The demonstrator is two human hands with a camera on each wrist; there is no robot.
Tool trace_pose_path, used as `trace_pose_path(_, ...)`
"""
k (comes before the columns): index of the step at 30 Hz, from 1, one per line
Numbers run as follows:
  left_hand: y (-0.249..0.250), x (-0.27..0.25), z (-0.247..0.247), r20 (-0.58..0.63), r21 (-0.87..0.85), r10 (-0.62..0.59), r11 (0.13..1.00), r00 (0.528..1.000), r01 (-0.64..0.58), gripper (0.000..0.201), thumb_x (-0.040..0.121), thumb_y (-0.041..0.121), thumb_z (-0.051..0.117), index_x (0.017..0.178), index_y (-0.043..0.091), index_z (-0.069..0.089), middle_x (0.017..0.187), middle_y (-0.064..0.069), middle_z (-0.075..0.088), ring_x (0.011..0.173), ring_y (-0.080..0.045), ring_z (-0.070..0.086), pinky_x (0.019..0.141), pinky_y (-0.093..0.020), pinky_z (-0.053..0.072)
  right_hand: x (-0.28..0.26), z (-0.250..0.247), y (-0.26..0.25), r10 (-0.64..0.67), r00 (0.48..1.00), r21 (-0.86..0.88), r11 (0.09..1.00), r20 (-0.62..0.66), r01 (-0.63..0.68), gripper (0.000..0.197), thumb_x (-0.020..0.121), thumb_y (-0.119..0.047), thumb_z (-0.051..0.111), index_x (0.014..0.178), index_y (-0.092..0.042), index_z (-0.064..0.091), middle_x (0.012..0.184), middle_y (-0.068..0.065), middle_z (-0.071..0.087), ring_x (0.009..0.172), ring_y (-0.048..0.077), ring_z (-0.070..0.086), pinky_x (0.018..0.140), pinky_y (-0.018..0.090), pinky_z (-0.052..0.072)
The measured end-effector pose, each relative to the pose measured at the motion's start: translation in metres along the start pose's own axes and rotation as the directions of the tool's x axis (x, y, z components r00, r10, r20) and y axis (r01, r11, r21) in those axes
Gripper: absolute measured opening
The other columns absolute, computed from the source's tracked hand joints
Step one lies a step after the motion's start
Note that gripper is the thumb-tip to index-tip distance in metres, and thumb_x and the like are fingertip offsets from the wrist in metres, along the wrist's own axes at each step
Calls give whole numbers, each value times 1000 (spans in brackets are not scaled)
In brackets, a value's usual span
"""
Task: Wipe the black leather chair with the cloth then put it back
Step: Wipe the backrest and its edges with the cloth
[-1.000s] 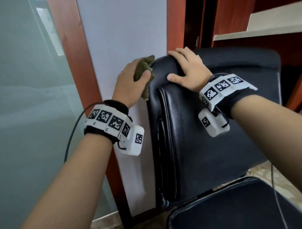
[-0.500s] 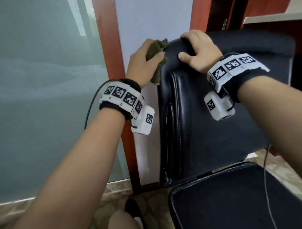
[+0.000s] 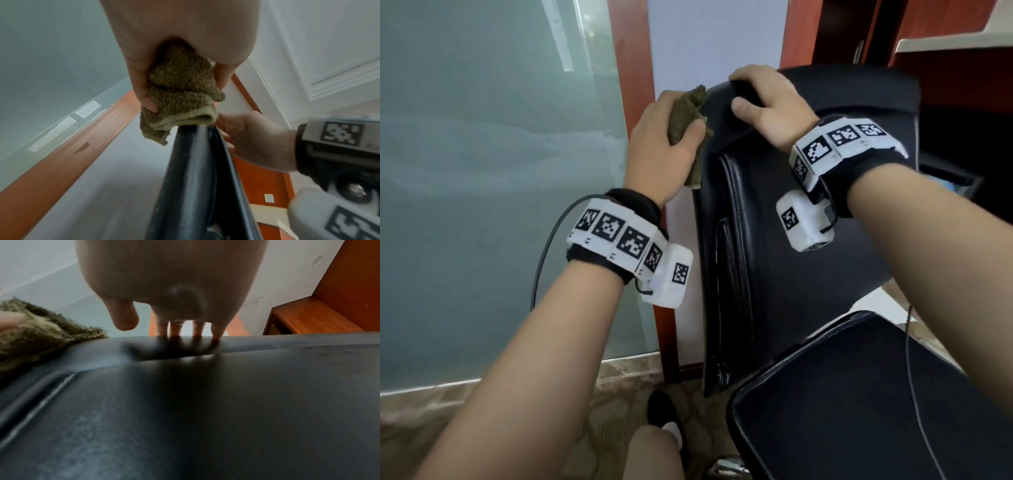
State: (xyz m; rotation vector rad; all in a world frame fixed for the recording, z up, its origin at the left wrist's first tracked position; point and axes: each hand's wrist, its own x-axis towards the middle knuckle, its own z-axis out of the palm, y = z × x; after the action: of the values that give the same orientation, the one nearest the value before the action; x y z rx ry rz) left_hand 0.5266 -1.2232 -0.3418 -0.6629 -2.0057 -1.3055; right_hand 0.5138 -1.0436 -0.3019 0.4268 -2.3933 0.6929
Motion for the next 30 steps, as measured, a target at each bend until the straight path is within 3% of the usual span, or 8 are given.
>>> trace_pose_path(4,0,1,-5,51,135,33,990,998,-39,35,89,25,51,122,16,52,115,-8,55,108,-24,50,91,-28,36,4,3,-5,52,998,0,999,38,-52,51,89,-30,52,137,-16,39,138,9,40,133,23,30,112,35,21)
trace_pose_path(7,3,15,-3,92,181,48,981,995,-64,45,84,32,44,125,16,52,119,-10,55,111,-29,49,95,-32,35,8,3,-2,91,995,-42,995,36,-89,51,89,-24,54,137,-17,38,138,10,40,133,23,30,112,33,21)
trace_pose_path(11,-6,9,11,49,94,40,995,998,-44,51,82,29,46,131,16,51,127,-9,53,117,-27,48,103,-33,33,11,1,6,110,994,-75,991,21,-108,46,92,-14,45,138,-16,40,140,10,41,133,23,31,110,30,20)
trace_pose_path(14,-22,-17,24,-13,35,39,999,999,-38,51,83,21,50,133,11,48,129,-11,50,119,-27,46,105,-33,32,10,8,8,131,991,-41,991,-8,-131,46,92,-15,43,137,-17,40,142,8,39,135,23,27,112,29,18)
trace_pose_path(18,-33,-44,32,-1,32,23,999,1000,-23,52,86,19,50,135,6,42,133,-13,46,122,-27,44,105,-34,32,9,20,7,129,991,26,991,-46,-128,52,85,-24,41,137,-19,40,143,11,36,137,28,22,114,41,17)
trace_pose_path(24,-4,5,26,-121,51,104,994,987,-99,44,83,15,51,126,8,52,124,-9,54,116,-25,49,101,-32,34,7,13,10,100,994,28,995,-41,-98,48,91,-15,43,138,-19,37,148,1,33,140,25,15,115,36,11)
trace_pose_path(30,-5,16,33,-57,112,130,986,990,-123,48,81,23,52,128,13,54,129,-5,53,119,-23,48,105,-33,34,3,14,11,110,993,25,994,-32,-109,49,93,-14,42,141,-21,33,152,-3,26,143,24,6,116,36,7)
